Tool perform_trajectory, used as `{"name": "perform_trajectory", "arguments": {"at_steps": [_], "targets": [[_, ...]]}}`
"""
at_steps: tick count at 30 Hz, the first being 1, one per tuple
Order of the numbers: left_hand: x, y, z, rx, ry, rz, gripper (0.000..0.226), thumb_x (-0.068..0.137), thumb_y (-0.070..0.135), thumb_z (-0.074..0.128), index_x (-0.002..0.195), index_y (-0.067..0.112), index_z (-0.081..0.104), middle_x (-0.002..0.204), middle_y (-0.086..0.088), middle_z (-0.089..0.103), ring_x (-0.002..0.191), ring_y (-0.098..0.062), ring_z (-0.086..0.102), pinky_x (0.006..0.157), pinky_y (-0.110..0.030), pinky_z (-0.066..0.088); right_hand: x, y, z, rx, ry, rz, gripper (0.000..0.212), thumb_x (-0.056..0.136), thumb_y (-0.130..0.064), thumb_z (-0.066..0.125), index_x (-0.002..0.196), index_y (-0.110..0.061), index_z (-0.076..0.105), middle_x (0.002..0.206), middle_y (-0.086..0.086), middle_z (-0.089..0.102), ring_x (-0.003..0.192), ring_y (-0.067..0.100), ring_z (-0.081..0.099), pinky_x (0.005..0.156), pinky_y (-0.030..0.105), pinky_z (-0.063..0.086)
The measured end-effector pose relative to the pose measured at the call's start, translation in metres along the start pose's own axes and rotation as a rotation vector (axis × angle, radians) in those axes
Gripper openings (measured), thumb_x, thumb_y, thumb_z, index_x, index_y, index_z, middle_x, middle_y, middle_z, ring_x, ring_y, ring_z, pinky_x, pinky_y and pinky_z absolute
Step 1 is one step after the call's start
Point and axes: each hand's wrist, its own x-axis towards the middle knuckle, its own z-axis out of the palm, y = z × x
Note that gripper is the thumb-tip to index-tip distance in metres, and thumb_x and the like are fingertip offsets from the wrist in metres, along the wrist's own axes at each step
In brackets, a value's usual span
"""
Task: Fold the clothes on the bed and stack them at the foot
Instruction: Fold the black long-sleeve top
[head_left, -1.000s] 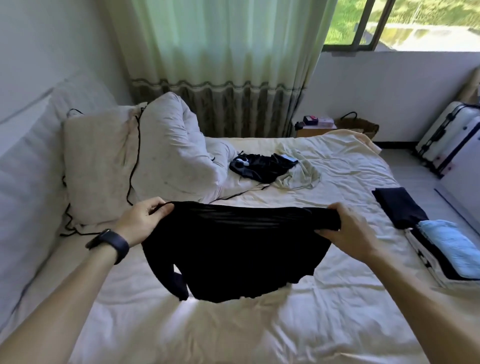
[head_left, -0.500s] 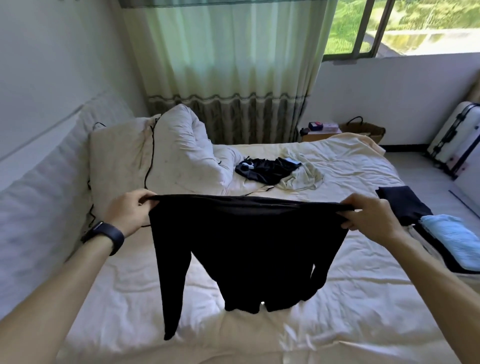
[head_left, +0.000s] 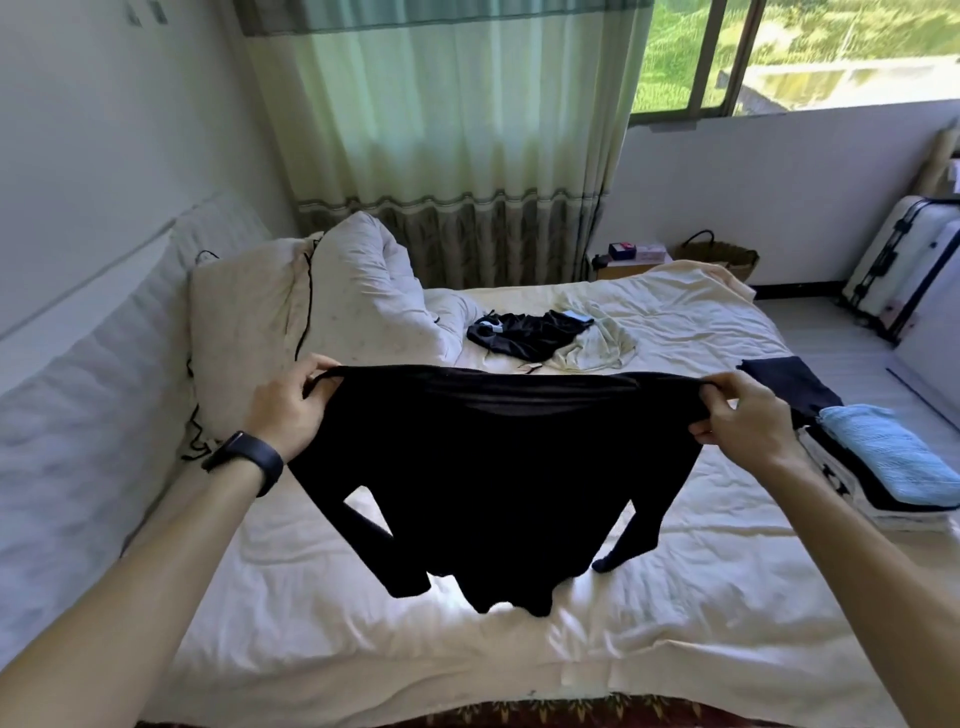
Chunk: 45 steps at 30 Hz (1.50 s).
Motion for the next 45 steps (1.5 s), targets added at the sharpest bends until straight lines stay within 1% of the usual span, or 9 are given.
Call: {"name": "perform_trajectory", "arguments": {"at_steps": [3,6,12,16,20,25,30,39,45], "targets": [[-0.003,0.001,-0.009,0.248,-0.052,0.201,0.012,0.098,0.027,0.063,0.107,0.023,0.070,0.097,-0.004,0.074,0.090,-0.031,0.068,0.071,-0.036,0.046,-0.003,-0.003,-0.005,0.118,0.056,0.058,0.012,0.104,-0.018,0.054,0.099,-0.021,0.064,0.097,0.007,0.066,0.050,0.018,0.070,0.048,0.033,0.060],[0.002,0.004,-0.010,0.278,-0.031,0.114,0.013,0.099,0.023,0.060,0.110,0.021,0.068,0.099,-0.007,0.072,0.092,-0.035,0.067,0.074,-0.040,0.049,-0.007,-0.011,0.005,0.251,-0.199,0.187,0.015,0.107,-0.022,0.048,0.099,-0.026,0.060,0.101,0.011,0.061,0.060,0.026,0.074,0.047,0.031,0.056],[0.017,0.034,-0.004,-0.606,-0.178,-0.474,0.022,0.104,0.015,0.049,0.083,0.019,0.056,0.050,0.009,0.042,0.032,-0.007,0.028,0.034,-0.010,0.018,-0.005,-0.042,0.006,0.064,-0.026,0.059,0.015,0.106,-0.030,0.046,0.098,-0.027,0.058,0.083,0.007,0.061,0.070,0.023,0.063,0.068,0.045,0.061],[0.018,0.037,-0.024,-0.803,-0.357,-0.590,0.027,0.098,0.022,0.048,0.071,0.022,0.053,0.054,0.006,0.042,0.033,-0.007,0.022,0.039,-0.012,0.010,0.004,-0.055,-0.007,-0.033,-0.011,-0.031,0.015,0.106,-0.030,0.045,0.109,-0.025,0.059,0.102,0.013,0.066,0.094,0.037,0.064,0.092,0.056,0.054],[0.009,0.044,-0.033,-1.018,-0.553,-0.640,0.021,0.074,0.024,0.050,0.055,0.019,0.043,0.055,0.002,0.037,0.038,-0.014,0.029,0.052,-0.028,0.018,0.012,-0.065,-0.013,-0.078,-0.069,-0.067,0.016,0.107,-0.026,0.045,0.109,-0.020,0.060,0.101,0.013,0.065,0.095,0.038,0.065,0.092,0.056,0.053],[-0.007,0.048,-0.030,-1.205,-0.637,-0.648,0.035,0.044,0.015,0.074,0.047,0.020,0.040,0.048,0.003,0.031,0.034,-0.013,0.028,0.041,-0.018,0.032,0.015,-0.066,-0.012,-0.094,-0.040,-0.093,0.014,0.106,-0.025,0.045,0.105,-0.021,0.059,0.101,0.014,0.066,0.095,0.038,0.064,0.090,0.052,0.053],[-0.004,0.048,-0.021,-0.940,-0.888,-0.460,0.051,0.052,0.020,0.096,0.081,0.018,0.054,0.057,0.005,0.034,0.038,-0.005,0.026,0.041,-0.019,0.018,0.009,-0.066,-0.006,-0.108,-0.024,-0.077,0.017,0.104,-0.026,0.051,0.109,-0.016,0.063,0.108,0.012,0.066,0.103,0.036,0.064,0.096,0.054,0.051],[0.003,0.041,-0.019,-0.186,-0.830,-0.363,0.045,0.057,0.026,0.091,0.095,0.011,0.070,0.060,0.004,0.052,0.041,-0.008,0.034,0.042,-0.018,0.022,0.002,-0.053,-0.015,-0.280,-0.070,-0.252,0.017,0.099,-0.026,0.065,0.110,-0.014,0.070,0.110,0.008,0.069,0.106,0.029,0.060,0.094,0.041,0.046],[0.007,0.048,-0.012,-0.137,-0.278,-0.156,0.023,0.077,0.027,0.087,0.078,0.015,0.068,0.073,-0.008,0.066,0.066,-0.019,0.058,0.057,-0.028,0.046,0.001,-0.047,-0.023,-0.219,0.172,-0.460,0.020,0.104,-0.026,0.058,0.100,-0.014,0.073,0.081,0.000,0.071,0.070,-0.015,0.061,0.068,0.007,0.036]]}}
